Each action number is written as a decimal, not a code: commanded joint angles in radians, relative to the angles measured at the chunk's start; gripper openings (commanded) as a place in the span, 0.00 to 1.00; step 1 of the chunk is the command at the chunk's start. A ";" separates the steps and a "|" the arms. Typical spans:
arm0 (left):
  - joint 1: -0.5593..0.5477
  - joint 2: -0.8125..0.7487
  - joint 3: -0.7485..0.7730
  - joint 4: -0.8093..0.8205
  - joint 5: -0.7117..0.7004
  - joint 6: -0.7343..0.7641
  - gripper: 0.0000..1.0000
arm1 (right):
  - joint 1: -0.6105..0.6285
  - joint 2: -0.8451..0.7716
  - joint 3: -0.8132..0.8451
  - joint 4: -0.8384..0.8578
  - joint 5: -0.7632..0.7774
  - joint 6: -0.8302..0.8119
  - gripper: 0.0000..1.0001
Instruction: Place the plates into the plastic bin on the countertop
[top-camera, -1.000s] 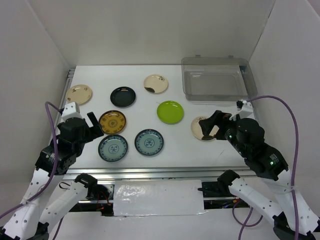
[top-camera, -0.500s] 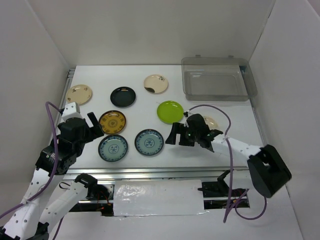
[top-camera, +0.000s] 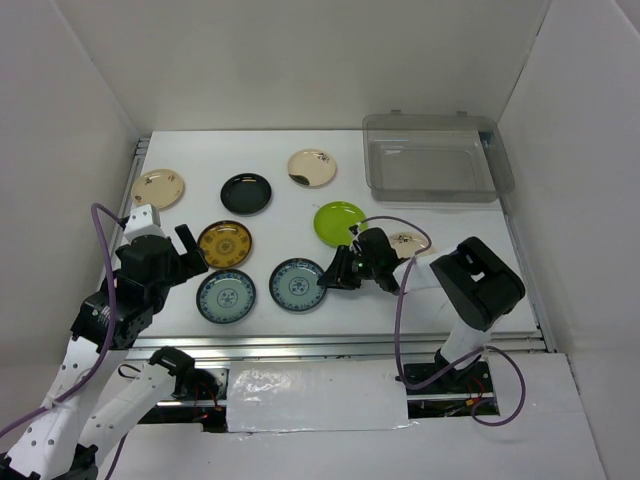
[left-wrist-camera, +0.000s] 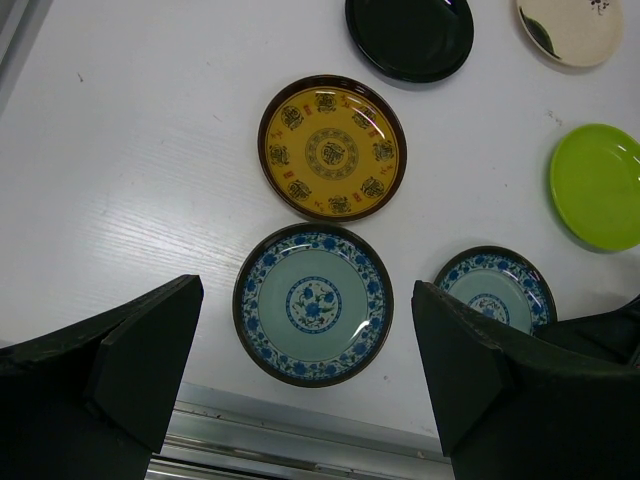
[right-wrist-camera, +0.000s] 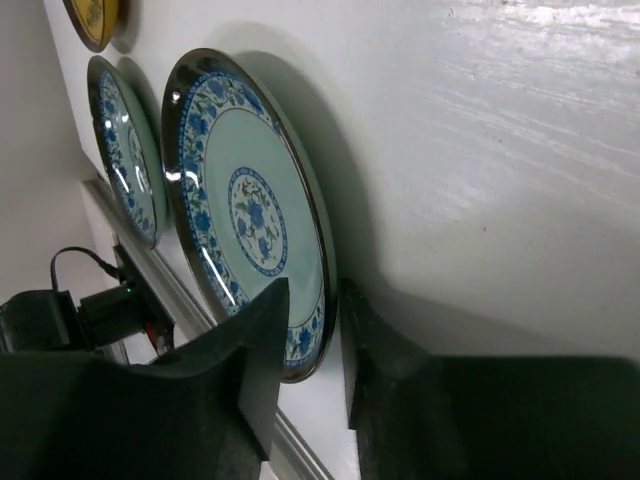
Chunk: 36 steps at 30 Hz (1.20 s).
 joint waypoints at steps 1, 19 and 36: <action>0.004 -0.007 -0.001 0.043 0.005 0.008 0.99 | 0.009 0.034 0.026 0.041 0.026 0.032 0.26; 0.004 -0.039 -0.004 0.046 0.008 0.008 0.99 | -0.411 -0.214 0.593 -0.701 0.198 -0.070 0.00; 0.004 -0.010 -0.010 0.073 0.065 0.042 0.99 | -0.764 0.578 1.506 -1.028 0.211 -0.091 0.02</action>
